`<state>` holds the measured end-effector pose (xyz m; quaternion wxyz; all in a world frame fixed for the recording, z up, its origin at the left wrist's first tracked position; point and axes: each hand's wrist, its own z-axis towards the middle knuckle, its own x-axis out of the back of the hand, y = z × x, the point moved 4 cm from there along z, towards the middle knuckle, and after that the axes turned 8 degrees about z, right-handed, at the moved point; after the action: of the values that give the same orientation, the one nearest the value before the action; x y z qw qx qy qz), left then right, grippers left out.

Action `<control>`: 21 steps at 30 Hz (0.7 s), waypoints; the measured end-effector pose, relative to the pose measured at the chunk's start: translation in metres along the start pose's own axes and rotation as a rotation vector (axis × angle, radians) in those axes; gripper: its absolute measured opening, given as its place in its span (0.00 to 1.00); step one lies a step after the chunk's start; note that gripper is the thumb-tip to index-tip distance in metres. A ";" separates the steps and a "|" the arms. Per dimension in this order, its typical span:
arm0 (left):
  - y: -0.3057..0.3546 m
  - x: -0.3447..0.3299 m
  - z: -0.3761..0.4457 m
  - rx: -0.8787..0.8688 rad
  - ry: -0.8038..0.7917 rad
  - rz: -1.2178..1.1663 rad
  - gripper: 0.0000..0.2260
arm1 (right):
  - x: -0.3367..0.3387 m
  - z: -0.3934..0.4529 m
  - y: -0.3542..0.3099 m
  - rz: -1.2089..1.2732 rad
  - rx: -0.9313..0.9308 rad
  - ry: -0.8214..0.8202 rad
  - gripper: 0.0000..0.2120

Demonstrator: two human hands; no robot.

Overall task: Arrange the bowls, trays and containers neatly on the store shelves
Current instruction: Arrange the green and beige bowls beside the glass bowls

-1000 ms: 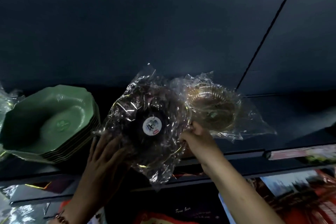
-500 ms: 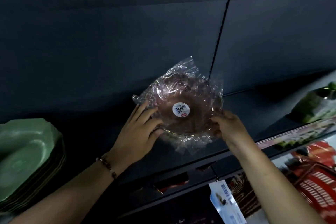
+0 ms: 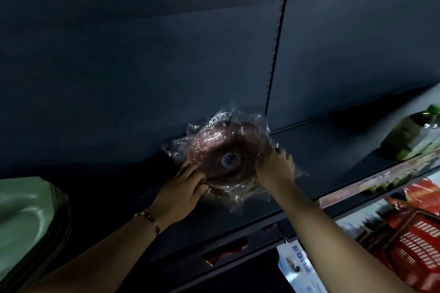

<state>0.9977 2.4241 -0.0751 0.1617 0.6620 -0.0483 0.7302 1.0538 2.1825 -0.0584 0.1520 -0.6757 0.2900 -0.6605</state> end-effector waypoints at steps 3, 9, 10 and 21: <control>-0.005 -0.009 -0.004 0.007 -0.045 0.018 0.23 | -0.017 -0.003 0.000 -0.055 -0.046 -0.041 0.31; -0.006 -0.004 0.000 -0.009 -0.103 0.088 0.19 | -0.036 0.006 -0.001 0.218 -0.079 -0.123 0.35; -0.006 -0.004 -0.001 -0.021 -0.081 0.099 0.19 | -0.035 0.007 -0.003 0.248 -0.107 -0.094 0.37; -0.042 0.007 -0.137 0.221 -0.038 0.213 0.29 | -0.049 -0.065 -0.069 0.114 0.455 0.045 0.30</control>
<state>0.8797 2.5042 -0.0903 0.0083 0.6806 -0.0405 0.7315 1.0053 2.2769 -0.0522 0.3308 -0.5915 0.1744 -0.7143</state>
